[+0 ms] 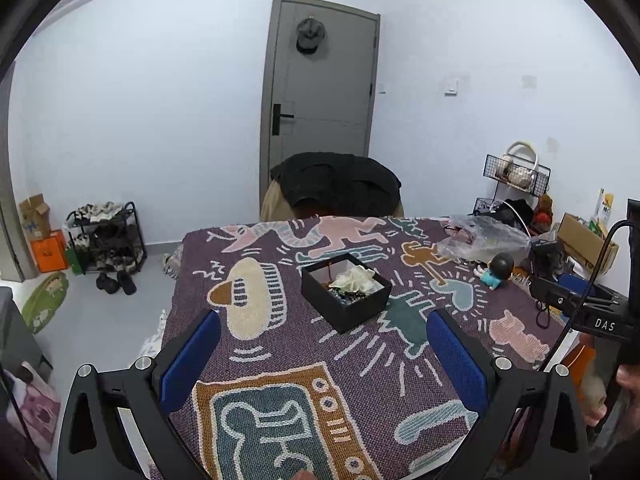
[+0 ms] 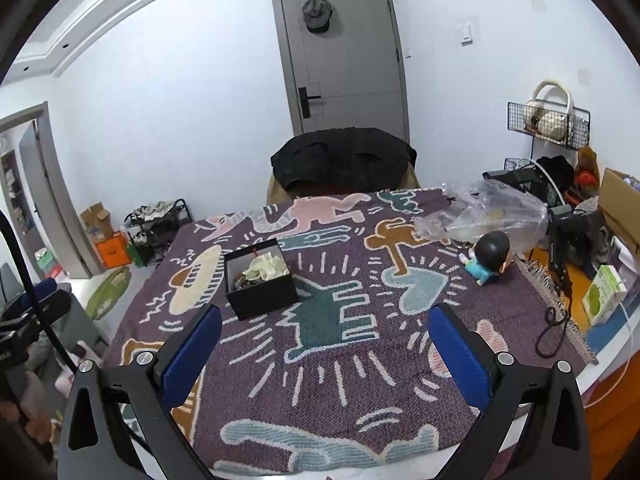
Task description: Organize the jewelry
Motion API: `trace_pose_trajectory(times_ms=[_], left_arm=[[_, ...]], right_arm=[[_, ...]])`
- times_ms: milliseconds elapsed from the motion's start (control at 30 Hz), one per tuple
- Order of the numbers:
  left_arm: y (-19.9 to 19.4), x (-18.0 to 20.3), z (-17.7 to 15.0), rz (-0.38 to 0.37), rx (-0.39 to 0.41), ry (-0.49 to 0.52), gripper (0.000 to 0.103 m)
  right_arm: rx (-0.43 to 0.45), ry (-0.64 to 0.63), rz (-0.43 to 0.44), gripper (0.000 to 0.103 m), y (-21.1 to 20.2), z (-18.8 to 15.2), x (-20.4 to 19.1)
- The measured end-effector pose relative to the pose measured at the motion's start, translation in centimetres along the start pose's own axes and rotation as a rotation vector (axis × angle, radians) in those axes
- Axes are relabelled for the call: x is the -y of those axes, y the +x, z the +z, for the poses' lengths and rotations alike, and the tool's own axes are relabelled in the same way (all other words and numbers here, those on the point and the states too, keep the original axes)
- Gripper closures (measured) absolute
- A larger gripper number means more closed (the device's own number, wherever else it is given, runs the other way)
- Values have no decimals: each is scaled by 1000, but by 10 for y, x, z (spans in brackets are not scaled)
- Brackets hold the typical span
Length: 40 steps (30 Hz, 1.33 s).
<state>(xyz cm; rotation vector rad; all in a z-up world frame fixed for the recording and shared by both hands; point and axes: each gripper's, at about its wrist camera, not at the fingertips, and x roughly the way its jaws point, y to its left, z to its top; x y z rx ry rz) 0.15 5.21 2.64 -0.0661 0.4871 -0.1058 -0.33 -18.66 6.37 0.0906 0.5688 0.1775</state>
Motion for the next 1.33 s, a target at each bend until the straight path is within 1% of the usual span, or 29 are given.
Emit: trace_pose_trajectory(times_ms=[300,500,767,900,1333], left_arm=[[0,-1,1,18,1,-5,0],[2,-2,-1,12,-2,-14,0],[5,5,-4,11,-4,5,0],[3,7,-6,29,5,15,0],[2,3,-6,19,6,-3,0]], right_arm=[[1,-4,-2,0,-1,1,-3],[-2,-6,4,0,0,0,-7],[-4,-4,15,0,2,-3,-9],[-5,-10,21,0,3,-5,-11],[-3,-19,21,0,3,-5,-14]])
